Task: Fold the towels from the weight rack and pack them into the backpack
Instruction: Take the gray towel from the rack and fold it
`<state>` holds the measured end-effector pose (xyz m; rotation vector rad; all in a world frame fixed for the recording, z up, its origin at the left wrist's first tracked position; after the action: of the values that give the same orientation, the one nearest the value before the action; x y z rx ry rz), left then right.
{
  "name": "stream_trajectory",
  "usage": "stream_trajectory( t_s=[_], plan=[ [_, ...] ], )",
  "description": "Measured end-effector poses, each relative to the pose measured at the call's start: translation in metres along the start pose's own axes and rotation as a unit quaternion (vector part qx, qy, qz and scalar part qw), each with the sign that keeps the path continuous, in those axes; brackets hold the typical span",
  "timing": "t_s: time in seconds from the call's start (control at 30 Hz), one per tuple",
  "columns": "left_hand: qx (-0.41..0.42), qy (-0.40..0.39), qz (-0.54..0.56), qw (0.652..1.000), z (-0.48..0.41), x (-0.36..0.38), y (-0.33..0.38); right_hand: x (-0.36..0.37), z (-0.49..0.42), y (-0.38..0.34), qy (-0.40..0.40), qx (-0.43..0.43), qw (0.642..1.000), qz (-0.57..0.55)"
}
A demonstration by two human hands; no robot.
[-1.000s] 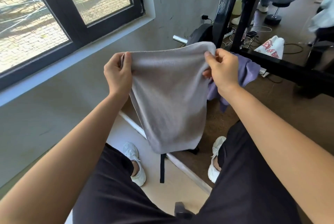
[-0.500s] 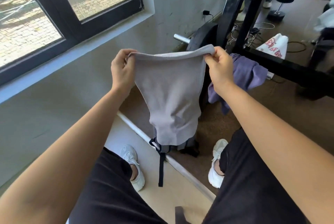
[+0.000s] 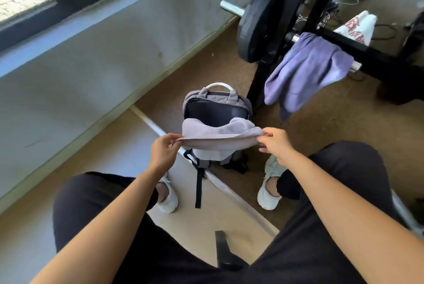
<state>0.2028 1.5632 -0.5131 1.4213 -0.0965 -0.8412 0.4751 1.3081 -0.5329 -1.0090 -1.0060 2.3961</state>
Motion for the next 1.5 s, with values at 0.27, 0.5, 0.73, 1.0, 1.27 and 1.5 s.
stream_trajectory(
  t_s=[0.27,0.5,0.73,1.0,1.27,1.5],
  plan=[
    [-0.22,-0.023,0.039,0.974,0.008,0.031,-0.082,0.033,-0.025,0.063,-0.049,0.144,0.988,0.036],
    [-0.355,0.002,0.238,0.904,-0.006,0.066,-0.116,0.056,-0.04,0.091,-0.041,0.263,0.946,-0.187],
    [-0.335,-0.055,0.209,0.917,-0.035,0.095,-0.125,0.085,-0.076,0.081,-0.092,0.137,0.98,-0.11],
    [-0.329,-0.169,0.156,0.916,-0.032,0.12,-0.096,0.097,-0.094,0.074,-0.131,0.129,0.978,-0.098],
    [-0.276,-0.081,0.049,0.956,-0.025,0.075,-0.111,0.084,-0.074,0.092,-0.122,0.151,0.981,-0.017],
    [-0.228,-0.01,0.099,0.969,-0.018,0.04,-0.061,0.044,-0.043,0.055,-0.043,0.133,0.985,-0.103]
  ],
)
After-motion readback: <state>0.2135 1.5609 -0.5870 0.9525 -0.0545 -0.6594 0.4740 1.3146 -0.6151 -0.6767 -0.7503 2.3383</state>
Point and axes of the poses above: each hand's wrist, its own z-axis away from the middle knuckle, its own x-axis out of the palm, y = z × x, the point moved 10 cm from there along -z, towards the middle knuckle, and after that the axes turned 10 degrees about z, right-handed, at the moved point
